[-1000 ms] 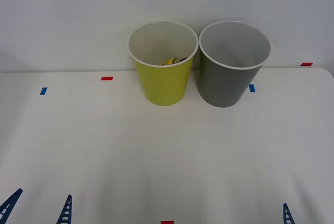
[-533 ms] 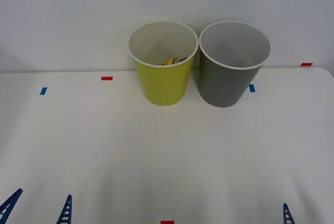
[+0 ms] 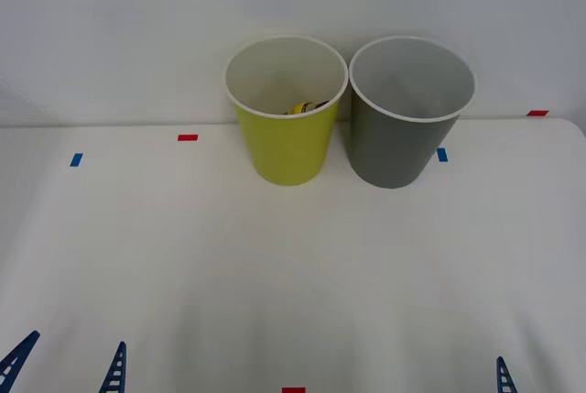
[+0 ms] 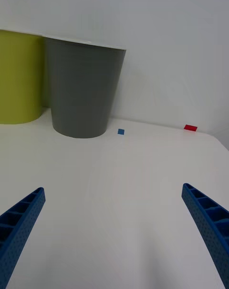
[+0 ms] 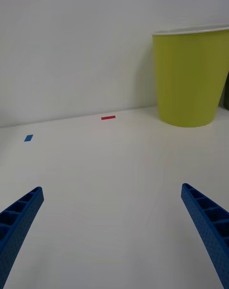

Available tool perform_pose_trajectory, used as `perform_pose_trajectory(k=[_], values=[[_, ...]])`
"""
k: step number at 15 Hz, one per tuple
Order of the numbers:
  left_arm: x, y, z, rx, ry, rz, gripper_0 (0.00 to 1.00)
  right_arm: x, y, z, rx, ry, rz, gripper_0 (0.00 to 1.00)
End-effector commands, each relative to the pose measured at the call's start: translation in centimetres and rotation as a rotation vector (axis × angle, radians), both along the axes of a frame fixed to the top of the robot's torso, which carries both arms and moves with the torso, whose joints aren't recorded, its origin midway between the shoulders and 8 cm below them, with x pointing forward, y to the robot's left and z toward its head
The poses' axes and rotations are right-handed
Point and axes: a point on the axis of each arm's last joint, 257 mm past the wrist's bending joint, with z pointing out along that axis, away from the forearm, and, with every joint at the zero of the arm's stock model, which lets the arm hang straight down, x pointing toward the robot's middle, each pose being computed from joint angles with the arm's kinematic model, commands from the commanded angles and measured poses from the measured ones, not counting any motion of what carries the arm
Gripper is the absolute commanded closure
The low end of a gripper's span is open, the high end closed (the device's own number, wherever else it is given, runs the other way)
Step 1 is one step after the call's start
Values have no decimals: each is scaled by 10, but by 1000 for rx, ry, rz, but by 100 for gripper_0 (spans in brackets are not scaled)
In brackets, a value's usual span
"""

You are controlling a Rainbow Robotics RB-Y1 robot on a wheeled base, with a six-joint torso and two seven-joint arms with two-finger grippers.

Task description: Put cans in the gray bin and PET bottles in the light green bin.

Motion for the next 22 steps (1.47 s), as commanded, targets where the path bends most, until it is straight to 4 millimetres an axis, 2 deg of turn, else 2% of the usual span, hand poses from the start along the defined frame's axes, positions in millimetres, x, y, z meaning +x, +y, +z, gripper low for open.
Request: perform_pose_trajectory(k=[1,22], values=[[0,0,0,0,0,0,0,0,0,0,0,0,0,0],[0,0,0,0,0,0,0,0,0,0,0,0,0,0]])
